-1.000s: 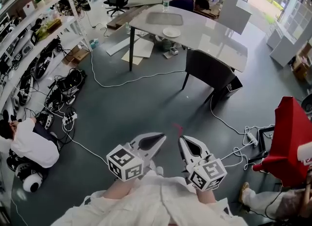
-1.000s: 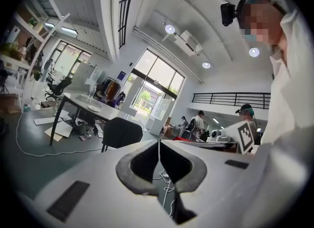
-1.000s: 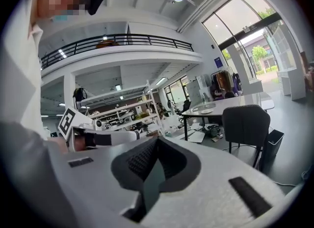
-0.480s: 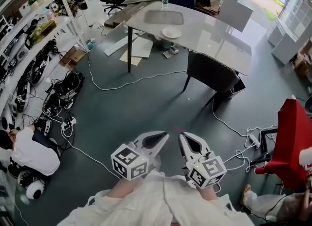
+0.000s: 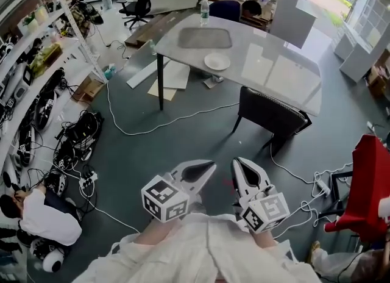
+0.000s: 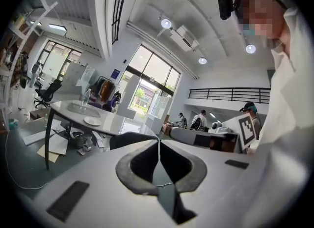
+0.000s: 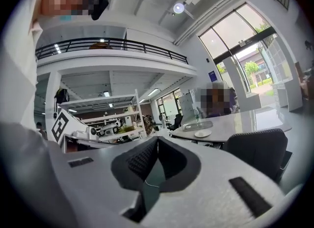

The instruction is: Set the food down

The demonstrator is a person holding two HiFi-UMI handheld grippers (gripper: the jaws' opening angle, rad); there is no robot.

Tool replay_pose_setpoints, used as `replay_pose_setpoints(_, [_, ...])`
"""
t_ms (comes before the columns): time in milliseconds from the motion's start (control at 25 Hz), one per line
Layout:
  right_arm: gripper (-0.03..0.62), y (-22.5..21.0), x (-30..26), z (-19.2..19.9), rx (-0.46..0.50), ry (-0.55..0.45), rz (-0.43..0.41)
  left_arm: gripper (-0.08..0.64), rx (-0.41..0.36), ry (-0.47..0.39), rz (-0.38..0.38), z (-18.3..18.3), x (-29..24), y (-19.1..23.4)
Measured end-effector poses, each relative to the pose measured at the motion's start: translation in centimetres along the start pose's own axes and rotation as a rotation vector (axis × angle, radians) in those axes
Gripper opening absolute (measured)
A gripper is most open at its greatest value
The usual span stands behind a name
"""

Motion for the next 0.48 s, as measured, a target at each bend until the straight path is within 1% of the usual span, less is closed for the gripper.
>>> replay_pose_setpoints(120, [0.003,-0.7,-3.0,-0.5,-0.004,-0.019,0.015,0.021,-0.005,0.014,0.006,-1.0,-0.5,3.0])
replay_pose_setpoints(240, [0.003,-1.5,-5.1,-0.4,-0.014,-0.009,0.033,0.021,0.006,0.024,0.013,-1.5,-1.1,5.3])
replay_pose_setpoints(360, [0.002,-3.2,-6.7,-0.4,-0.034,0.006,0.045,0.021,0.023,0.041,0.016,-1.6,-2.6,6.8])
replay_pose_setpoints(480, [0.002,-4.9,-8.4,-0.8,-0.039,0.003,0.047,0.021,0.023,0.058,0.009,-2.1,-4.2,8.9])
Point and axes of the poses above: the fingertips, and each gripper's own axes: x backward along the fingers, y to its left, z out of its underside, the point moved 3 cm from there along x, backward along the fingers, and after that the axes turned 2 degrees about z, right-handed, at the moved point
